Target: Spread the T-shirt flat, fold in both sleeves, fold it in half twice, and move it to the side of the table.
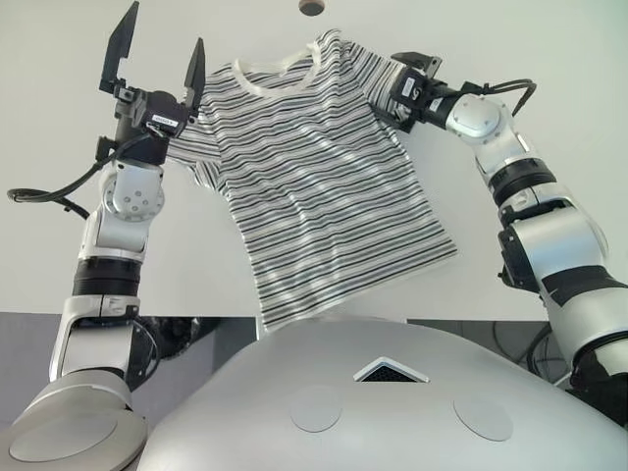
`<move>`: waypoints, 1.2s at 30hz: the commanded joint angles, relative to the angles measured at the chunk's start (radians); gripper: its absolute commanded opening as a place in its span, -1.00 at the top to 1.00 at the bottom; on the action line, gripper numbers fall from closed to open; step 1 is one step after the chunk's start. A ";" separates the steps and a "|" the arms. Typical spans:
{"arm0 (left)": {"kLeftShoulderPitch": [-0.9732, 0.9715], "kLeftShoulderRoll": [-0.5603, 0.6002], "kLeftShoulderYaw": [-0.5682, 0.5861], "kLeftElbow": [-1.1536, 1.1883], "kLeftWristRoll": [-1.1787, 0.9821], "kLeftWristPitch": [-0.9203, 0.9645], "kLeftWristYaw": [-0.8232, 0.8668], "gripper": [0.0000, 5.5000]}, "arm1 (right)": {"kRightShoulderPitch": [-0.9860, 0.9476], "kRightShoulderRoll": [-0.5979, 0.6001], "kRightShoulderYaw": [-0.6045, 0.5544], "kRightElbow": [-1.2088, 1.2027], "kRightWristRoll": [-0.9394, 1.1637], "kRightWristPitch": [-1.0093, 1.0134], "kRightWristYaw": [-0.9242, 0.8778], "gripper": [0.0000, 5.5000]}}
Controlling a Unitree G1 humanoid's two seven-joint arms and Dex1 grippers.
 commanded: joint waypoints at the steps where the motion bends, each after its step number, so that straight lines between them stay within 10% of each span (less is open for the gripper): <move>1: 0.011 -0.017 0.006 -0.011 0.016 0.022 -0.037 -0.29 | -0.014 -0.010 0.039 0.093 -0.089 0.015 -0.035 -0.58; 20: 0.093 -0.086 -0.293 -0.187 0.311 0.128 -0.248 -0.29 | 0.189 -0.216 -0.029 0.044 -0.065 -0.044 -0.058 -0.58; 26: 0.211 -0.015 -0.299 -0.489 -0.039 0.231 -0.507 -0.29 | 0.256 -0.285 -0.124 -0.176 0.039 -0.076 -0.046 -0.58; 36: 0.360 0.196 -0.339 -0.487 0.155 0.213 -0.693 -0.29 | 0.469 -0.377 -0.357 -0.871 0.275 0.112 0.049 -0.58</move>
